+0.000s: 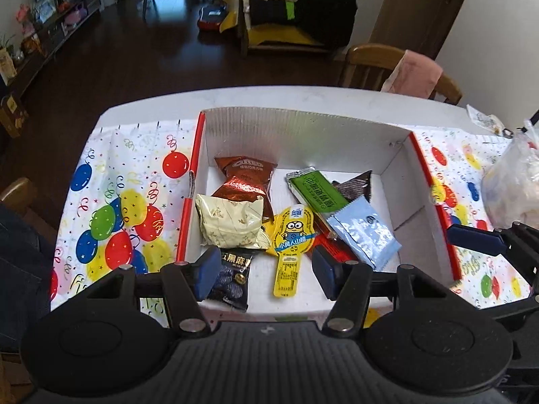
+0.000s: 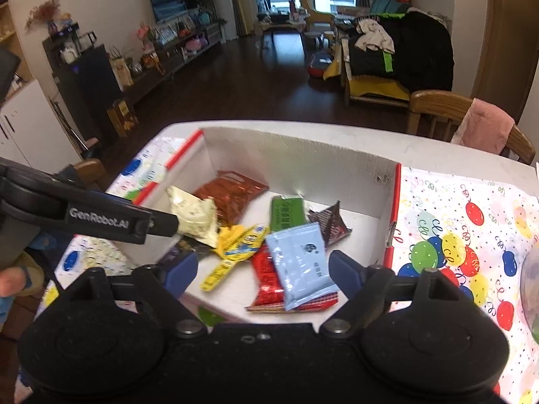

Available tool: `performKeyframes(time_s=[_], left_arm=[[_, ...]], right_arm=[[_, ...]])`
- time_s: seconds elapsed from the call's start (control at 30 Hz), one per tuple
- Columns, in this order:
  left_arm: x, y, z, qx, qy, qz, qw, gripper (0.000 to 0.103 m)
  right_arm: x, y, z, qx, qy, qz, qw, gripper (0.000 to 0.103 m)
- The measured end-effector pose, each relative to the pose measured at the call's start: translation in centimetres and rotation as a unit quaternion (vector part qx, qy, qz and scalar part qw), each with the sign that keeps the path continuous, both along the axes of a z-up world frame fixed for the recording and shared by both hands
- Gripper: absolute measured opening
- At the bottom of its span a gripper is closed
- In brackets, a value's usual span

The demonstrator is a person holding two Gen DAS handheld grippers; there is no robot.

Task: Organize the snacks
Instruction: 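Withdraw both tools from the box toward the last snacks on the cloth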

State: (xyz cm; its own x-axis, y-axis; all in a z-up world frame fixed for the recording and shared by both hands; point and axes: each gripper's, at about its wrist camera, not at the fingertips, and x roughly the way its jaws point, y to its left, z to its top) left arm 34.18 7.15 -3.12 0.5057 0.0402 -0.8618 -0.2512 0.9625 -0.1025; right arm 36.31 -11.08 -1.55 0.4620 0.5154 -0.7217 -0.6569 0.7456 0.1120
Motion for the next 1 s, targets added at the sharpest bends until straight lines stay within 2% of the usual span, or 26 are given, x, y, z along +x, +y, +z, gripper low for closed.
performKeyframes(time_s=[0.07,0.3,0.47,0.63,0.83,1.0], left_arm=[[-1.2,-0.2,0.7,0.002,-0.013,-0.002,0.9999,0.067],[-5.0,-0.8,2.4,0.007,-0.041,-0.016,0.9990,0.070],[-7.9,-1.0,2.9,0.003,-0.056,-0.024,0.9982,0.073],[-10.7,-1.2,3.0,0.008,-0.071,-0.027,0.9971,0.077],[-13.5,-1.0,2.6,0.003,-0.083,-0.026,0.9962,0.080],[-15.4,-1.1,1.1,-0.016,-0.069,-0.034,0.9969,0.080]], right_arm=[[-1.0,-0.2,0.5,0.007,-0.004,0.004,1.000,0.089],[-4.6,-1.4,1.9,0.028,-0.015,0.011,0.999,0.094],[-7.3,-2.2,2.5,0.031,-0.032,0.009,0.999,0.100],[-10.1,-2.9,2.8,0.031,-0.049,0.009,0.998,0.103],[-13.4,-3.6,1.9,0.015,-0.060,0.020,0.998,0.103],[-15.8,-4.0,0.0,0.006,-0.031,0.028,0.999,0.103]])
